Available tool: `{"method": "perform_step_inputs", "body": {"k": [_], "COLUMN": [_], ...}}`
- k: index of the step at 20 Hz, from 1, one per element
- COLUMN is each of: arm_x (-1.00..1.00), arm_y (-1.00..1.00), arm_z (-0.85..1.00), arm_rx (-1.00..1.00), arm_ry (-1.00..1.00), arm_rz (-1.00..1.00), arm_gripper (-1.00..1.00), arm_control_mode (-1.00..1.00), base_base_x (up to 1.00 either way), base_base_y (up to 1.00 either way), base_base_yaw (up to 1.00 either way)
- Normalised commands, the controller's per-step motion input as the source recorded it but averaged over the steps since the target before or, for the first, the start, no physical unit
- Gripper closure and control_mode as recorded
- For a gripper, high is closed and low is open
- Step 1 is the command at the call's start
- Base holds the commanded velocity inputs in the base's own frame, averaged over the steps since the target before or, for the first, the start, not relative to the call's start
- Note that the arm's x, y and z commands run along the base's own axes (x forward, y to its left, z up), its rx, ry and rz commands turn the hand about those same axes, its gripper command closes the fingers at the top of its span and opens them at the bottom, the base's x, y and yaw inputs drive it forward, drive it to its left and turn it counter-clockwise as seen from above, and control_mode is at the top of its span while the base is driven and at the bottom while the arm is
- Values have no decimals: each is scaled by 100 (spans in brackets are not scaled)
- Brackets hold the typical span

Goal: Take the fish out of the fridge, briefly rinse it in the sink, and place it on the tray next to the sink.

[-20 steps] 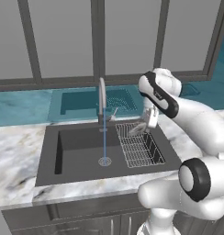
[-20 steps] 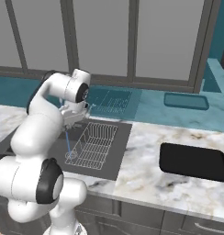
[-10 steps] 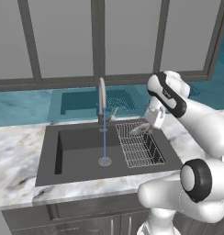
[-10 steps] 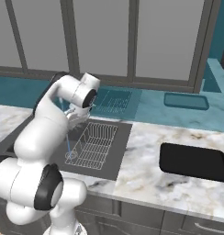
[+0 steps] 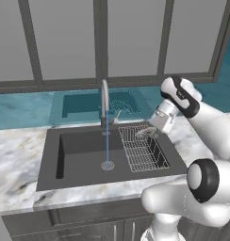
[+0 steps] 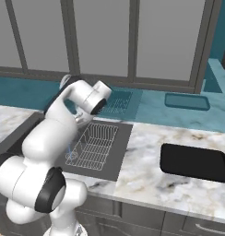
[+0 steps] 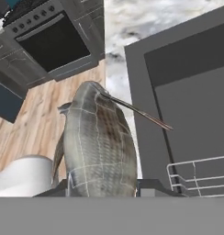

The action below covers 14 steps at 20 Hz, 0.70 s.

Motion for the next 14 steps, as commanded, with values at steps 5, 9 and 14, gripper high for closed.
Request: {"method": "perform_step_inputs", "body": {"k": [5, 9, 14], "arm_x": [8, 15, 22], "arm_y": [5, 19, 35], "arm_z": [-13, -19, -17], "arm_rx": [9, 0, 0], "arm_ry": [0, 0, 0], "arm_rz": [0, 0, 0], "arm_gripper": [100, 100, 100], "arm_control_mode": [-100, -100, -100], "base_base_x": [0, 0, 0], "base_base_y": [0, 0, 0], "base_base_yaw": [0, 0, 0]}}
